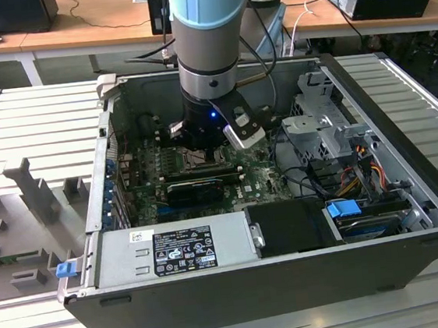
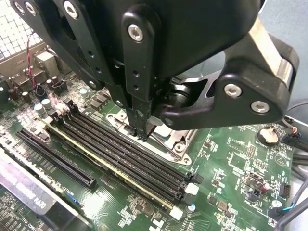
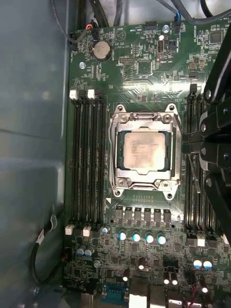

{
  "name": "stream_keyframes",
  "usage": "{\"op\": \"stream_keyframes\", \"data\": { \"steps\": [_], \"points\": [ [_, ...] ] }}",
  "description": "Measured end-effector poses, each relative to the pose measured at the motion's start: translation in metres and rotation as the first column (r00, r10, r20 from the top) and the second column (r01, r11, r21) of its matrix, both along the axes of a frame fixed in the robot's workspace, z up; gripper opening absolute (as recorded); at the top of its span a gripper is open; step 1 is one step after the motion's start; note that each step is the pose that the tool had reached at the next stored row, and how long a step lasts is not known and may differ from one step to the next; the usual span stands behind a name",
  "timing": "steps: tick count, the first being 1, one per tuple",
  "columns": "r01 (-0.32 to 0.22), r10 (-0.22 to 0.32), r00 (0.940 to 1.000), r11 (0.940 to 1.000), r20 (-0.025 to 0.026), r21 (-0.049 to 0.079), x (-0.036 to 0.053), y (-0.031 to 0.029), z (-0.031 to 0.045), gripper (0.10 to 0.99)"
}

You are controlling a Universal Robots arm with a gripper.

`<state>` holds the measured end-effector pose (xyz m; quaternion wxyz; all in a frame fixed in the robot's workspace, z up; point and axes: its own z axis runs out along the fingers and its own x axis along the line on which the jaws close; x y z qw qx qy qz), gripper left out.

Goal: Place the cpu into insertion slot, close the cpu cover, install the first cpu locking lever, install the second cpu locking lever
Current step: 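Install the second cpu locking lever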

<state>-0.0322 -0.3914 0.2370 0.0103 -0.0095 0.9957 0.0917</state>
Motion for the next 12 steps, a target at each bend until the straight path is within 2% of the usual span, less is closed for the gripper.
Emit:
{"op": "stream_keyframes", "data": {
  "steps": [12],
  "points": [
    [0.0, 0.0, 1.0, 1.0, 0.0, 0.0, -0.0007, -0.0016, -0.0021, 0.106]
  ]
}}
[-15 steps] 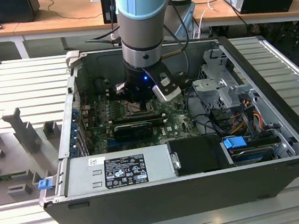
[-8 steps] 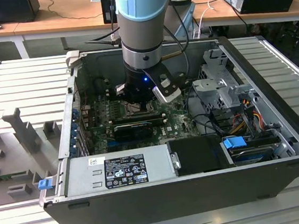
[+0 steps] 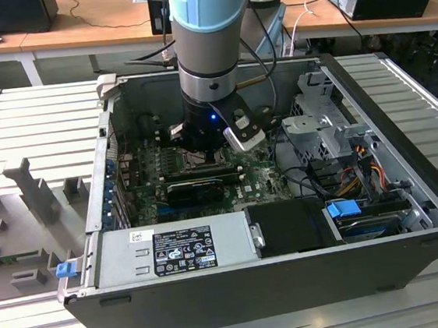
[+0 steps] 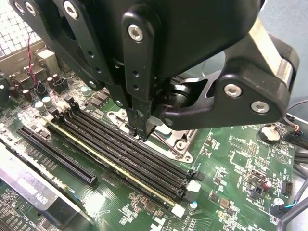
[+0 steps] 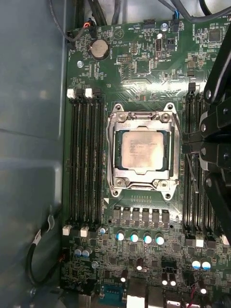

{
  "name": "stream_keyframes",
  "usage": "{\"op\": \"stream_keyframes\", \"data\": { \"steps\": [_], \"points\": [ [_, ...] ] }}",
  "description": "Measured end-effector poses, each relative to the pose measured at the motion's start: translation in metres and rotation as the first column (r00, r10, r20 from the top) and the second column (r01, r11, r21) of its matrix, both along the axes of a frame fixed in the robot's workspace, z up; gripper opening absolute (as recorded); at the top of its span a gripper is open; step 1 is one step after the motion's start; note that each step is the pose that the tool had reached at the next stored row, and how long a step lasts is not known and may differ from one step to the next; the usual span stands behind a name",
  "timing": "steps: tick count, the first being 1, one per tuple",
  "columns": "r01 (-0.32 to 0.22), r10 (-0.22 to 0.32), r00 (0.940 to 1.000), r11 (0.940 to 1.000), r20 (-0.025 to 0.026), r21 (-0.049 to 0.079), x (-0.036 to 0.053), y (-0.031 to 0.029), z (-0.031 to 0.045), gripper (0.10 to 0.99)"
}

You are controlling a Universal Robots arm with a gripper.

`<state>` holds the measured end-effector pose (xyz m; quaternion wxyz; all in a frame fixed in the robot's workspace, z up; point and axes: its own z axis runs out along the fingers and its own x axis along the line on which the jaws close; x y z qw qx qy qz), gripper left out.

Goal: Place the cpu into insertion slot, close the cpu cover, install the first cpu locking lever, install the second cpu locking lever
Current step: 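Install the second cpu locking lever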

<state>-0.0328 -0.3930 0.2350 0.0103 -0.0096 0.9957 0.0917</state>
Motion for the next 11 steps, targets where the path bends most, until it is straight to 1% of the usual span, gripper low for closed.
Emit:
{"op": "stream_keyframes", "data": {
  "steps": [3, 5, 6, 8, 9, 11],
  "points": [
    [0.0, 0.0, 1.0, 1.0, 0.0, 0.001, -0.0014, -0.0006, -0.0006, 0.106],
    [0.0, 0.0, 1.0, 1.0, 0.0, 0.007, -0.0018, -0.0008, -0.0024, 0.106],
    [0.0, 0.0, 1.0, 0.9999, 0.0, 0.017, -0.0022, -0.0009, -0.0038, 0.106],
    [0.0, 0.0, 1.0, 0.999, 0.0, 0.046, -0.0066, -0.002, -0.0054, 0.106],
    [-0.001, 0.001, 1.0, 0.9987, 0.0, 0.051, -0.0076, -0.0023, -0.006, 0.106],
    [-0.008, 0.008, 1.0, 0.9984, 0.0, 0.055, -0.0088, -0.003, -0.0078, 0.106]
  ]
}}
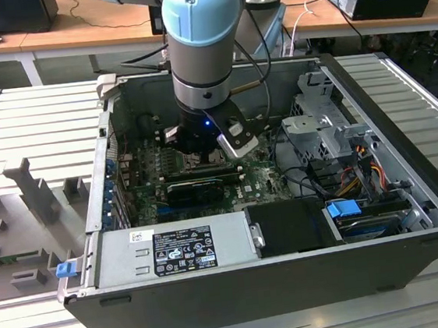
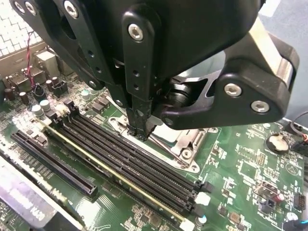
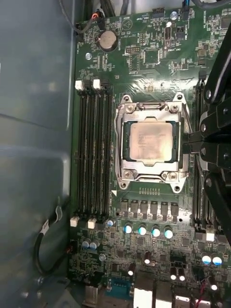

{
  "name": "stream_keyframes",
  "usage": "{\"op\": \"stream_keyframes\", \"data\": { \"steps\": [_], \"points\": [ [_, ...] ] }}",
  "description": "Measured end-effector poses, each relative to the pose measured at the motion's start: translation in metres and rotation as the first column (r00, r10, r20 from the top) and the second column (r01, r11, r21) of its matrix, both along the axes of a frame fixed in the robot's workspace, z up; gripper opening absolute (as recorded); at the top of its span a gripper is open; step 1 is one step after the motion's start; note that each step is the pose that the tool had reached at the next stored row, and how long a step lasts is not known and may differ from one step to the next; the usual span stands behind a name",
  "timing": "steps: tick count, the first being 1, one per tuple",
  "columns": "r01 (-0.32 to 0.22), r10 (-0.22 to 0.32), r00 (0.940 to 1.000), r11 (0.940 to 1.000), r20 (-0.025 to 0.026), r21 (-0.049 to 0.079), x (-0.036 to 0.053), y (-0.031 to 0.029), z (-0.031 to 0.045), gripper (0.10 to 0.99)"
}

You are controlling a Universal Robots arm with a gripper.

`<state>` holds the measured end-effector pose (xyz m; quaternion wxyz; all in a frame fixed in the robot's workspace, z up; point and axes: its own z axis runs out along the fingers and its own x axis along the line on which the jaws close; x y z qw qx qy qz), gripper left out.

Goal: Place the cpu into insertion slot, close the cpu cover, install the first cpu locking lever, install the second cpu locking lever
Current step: 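Install the second cpu locking lever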

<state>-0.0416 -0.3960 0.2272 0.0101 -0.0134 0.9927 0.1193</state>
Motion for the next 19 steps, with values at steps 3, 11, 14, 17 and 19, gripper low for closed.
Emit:
{"op": "stream_keyframes", "data": {
  "steps": [3, 11, 14, 17, 19],
  "points": [
    [-0.003, 0.003, 1.0, 1.0, 0.0001, 0.005, -0.0067, -0.0002, -0.0023, 0.106],
    [-0.008, 0.008, 1.0, 0.9999, -0.0005, 0.009, -0.0118, -0.0022, -0.0143, 0.106],
    [-0.013, 0.013, 0.9999, 0.9994, -0.0002, 0.032, -0.0178, -0.0088, -0.0143, 0.106],
    [-0.022, 0.022, 0.9998, 0.9971, 0.0006, 0.073, -0.0195, -0.0111, -0.0144, 0.106],
    [-0.025, 0.025, 0.9997, 0.9961, 0.0008, 0.085, -0.0222, -0.0152, -0.0144, 0.106]
  ]
}}
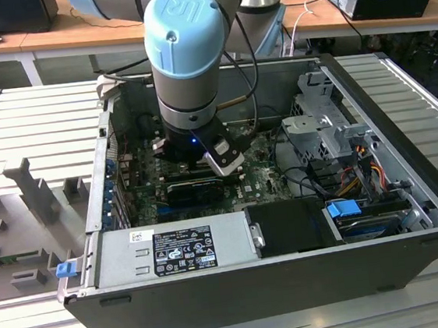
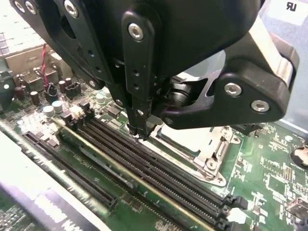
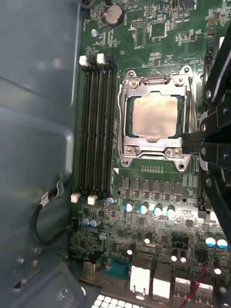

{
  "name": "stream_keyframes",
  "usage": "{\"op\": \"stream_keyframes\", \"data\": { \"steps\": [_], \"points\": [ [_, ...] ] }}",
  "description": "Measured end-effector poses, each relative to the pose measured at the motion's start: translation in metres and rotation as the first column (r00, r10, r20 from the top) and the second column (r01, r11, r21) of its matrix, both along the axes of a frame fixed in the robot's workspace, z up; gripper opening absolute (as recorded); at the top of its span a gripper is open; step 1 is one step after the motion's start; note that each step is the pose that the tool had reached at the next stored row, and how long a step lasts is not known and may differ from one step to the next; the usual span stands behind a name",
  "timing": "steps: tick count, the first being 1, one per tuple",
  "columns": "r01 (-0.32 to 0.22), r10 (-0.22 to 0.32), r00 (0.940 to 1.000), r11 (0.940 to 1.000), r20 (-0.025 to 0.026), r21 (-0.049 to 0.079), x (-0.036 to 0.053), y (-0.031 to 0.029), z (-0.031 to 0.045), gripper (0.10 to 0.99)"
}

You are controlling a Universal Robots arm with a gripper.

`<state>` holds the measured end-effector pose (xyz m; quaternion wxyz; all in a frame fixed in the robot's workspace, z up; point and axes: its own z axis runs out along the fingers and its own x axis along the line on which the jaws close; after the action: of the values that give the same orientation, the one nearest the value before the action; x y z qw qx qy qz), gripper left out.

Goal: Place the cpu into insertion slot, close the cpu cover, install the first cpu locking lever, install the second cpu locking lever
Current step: 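Install the second cpu locking lever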

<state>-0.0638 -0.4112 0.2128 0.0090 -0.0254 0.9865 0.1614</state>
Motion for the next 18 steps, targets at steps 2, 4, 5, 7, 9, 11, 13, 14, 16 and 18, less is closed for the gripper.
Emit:
{"op": "stream_keyframes", "data": {
  "steps": [2, 4, 5, 7, 9, 11, 13, 14, 16, 18],
  "points": [
    [-0.003, 0.003, 1.0, 0.9999, 0.0, 0.013, -0.0044, -0.0037, -0.0005, 0.106],
    [-0.003, 0.003, 1.0, 0.9997, 0.0, 0.023, -0.0052, -0.0037, -0.0013, 0.106],
    [-0.003, 0.003, 1.0, 0.9997, 0.0001, 0.026, -0.0053, -0.0037, -0.0015, 0.106],
    [-0.003, 0.003, 1.0, 0.9996, 0.0, 0.028, -0.0054, -0.0036, -0.0016, 0.106],
    [-0.003, 0.003, 1.0, 0.9996, 0.0001, 0.028, -0.0055, -0.0037, -0.0016, 0.106],
    [-0.003, 0.003, 1.0, 0.9996, 0.0001, 0.028, -0.0055, -0.0037, -0.0017, 0.106],
    [-0.003, 0.003, 1.0, 0.9996, 0.0001, 0.028, -0.0055, -0.0037, -0.002, 0.106],
    [-0.003, 0.003, 1.0, 0.9996, 0.0, 0.028, -0.0055, -0.0037, -0.0021, 0.106],
    [-0.003, 0.003, 1.0, 0.9996, 0.0, 0.028, -0.0055, -0.0037, -0.0024, 0.106],
    [-0.003, 0.003, 1.0, 0.9996, 0.0001, 0.028, -0.0055, -0.0037, -0.0026, 0.106]
  ]
}}
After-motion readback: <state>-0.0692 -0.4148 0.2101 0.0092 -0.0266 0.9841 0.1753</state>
